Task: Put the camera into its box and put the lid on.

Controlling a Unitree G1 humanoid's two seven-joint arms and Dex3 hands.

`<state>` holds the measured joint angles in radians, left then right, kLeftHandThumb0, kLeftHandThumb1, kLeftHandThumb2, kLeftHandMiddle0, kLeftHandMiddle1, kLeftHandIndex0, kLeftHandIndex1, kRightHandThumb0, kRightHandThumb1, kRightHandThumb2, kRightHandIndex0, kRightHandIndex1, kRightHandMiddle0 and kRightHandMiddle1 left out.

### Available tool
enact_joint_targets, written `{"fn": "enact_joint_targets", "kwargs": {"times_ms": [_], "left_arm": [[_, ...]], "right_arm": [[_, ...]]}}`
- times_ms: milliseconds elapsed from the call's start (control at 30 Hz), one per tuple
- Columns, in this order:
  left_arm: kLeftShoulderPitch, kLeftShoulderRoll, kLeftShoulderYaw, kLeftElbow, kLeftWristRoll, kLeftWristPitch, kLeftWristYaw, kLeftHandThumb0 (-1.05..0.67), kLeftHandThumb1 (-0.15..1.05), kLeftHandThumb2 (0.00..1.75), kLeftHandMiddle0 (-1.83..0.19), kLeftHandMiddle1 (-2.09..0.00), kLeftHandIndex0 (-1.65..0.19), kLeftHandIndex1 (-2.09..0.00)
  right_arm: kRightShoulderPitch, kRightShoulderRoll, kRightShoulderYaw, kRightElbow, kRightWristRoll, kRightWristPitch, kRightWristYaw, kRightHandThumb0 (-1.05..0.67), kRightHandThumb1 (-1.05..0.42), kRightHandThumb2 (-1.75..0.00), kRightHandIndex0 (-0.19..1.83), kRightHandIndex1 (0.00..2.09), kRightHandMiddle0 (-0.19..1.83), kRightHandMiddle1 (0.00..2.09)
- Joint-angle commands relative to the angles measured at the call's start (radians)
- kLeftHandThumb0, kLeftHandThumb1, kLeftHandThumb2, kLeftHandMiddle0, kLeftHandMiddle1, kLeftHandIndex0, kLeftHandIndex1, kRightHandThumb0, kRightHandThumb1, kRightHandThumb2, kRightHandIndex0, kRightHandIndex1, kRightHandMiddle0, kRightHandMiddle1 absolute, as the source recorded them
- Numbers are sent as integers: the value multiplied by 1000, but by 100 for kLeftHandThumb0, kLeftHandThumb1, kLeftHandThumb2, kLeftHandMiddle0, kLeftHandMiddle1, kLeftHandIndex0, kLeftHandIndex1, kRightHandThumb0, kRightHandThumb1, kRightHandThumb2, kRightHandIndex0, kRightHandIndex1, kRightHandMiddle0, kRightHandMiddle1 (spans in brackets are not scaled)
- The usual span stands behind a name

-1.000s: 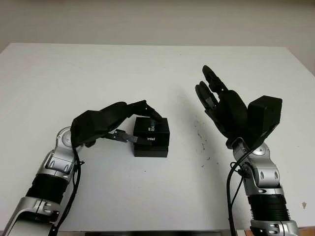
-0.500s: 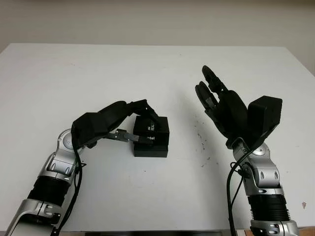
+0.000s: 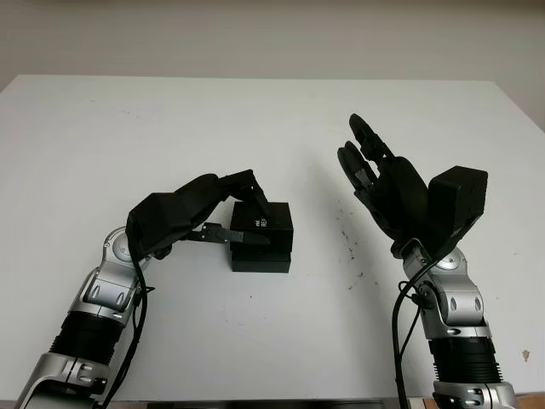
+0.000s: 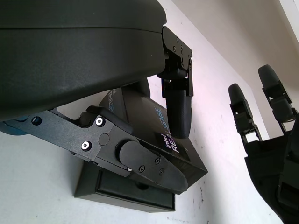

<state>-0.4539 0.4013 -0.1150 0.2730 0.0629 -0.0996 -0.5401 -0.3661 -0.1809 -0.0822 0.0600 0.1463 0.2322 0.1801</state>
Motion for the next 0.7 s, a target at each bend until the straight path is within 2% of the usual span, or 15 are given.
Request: {"fn": "enact_joint_targets", "kwargs": {"times_ms": [0,233,467,667], "left_arm": [[8,2,10,-19,1,1,11,-41,105,9,-58,-209,-21,-170],[28,18,6,-42,33,-21,35,-38,105,8,-51,-209,-16,-164],[100,23,7,-190,134,-78,142,-34,105,8,-45,-206,-19,-159],[143,14,13,-268,129,-71,173,-35,105,11,-52,-209,-17,-166]], "right_arm": [[1,1,3,-4,-3,-4,2,-70,-105,-25,0,6,4,7],[-4,5,0,-4,3,-2,8,-65,-105,-28,-3,5,1,6],[-9,7,-3,-7,19,-1,18,-66,-105,-28,-4,4,0,5],[-10,9,-7,-7,32,8,22,-65,-105,-28,-5,4,0,5]]}}
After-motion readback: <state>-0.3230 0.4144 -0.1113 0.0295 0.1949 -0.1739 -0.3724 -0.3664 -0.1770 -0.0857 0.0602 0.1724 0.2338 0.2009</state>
